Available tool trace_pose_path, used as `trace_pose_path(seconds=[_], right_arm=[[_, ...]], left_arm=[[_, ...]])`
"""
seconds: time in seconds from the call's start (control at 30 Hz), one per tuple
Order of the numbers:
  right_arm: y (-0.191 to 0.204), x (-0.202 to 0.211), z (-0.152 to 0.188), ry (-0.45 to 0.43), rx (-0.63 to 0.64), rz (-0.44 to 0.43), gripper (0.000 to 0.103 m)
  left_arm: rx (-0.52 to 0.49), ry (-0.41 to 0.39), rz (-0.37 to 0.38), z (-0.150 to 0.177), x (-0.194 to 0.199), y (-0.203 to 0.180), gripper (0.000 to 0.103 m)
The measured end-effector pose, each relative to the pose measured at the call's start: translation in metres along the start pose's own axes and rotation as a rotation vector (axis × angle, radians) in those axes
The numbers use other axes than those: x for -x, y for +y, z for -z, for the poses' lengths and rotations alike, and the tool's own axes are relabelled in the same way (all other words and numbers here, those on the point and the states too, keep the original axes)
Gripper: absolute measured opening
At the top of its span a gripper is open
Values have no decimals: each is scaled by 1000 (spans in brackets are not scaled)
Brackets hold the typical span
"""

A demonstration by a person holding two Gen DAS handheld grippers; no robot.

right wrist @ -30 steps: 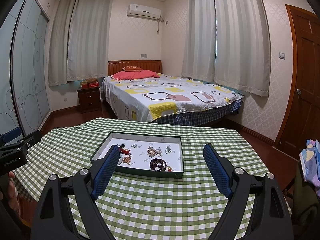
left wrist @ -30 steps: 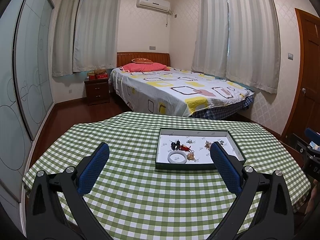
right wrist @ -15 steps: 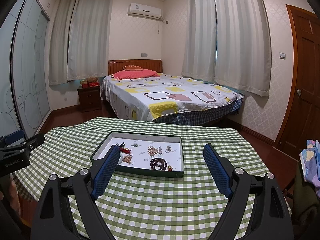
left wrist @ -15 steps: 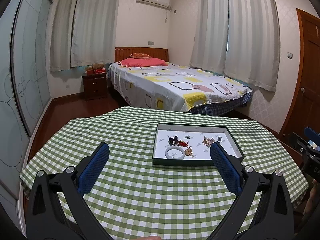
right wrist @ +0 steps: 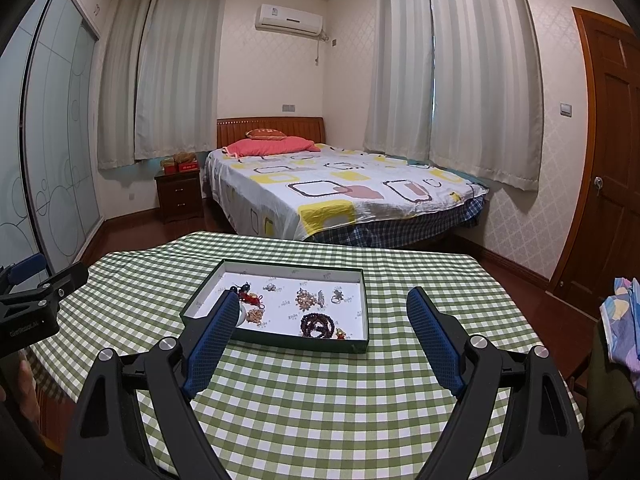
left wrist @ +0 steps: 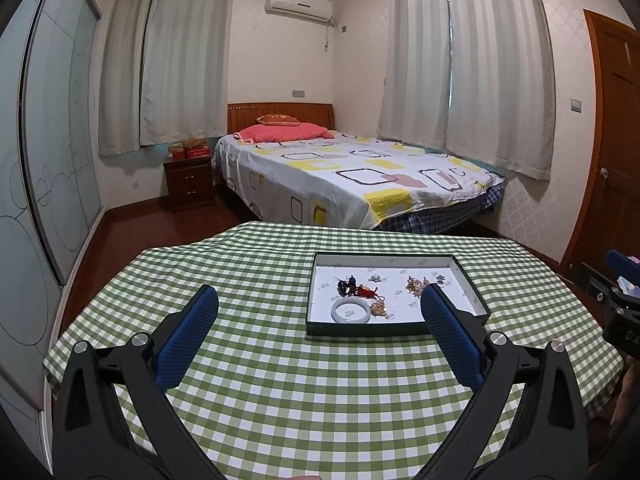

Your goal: Organize jewelry

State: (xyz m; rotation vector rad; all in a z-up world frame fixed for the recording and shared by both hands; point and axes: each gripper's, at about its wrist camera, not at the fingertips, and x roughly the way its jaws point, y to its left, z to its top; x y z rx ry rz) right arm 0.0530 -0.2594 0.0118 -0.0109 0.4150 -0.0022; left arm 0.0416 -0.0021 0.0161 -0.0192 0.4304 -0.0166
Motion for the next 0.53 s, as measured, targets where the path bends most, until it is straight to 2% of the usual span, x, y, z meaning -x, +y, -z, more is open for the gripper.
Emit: trace_pose_path(seconds=[0.37,0.53], right_arm=[[-2,-5,3,11,-5,0,83],[-8,-18,8,30,-20,3,83]], left_arm=[[-6,-9,-38,2,-5,2,99],[3,56,-44,7,-31,13,99]])
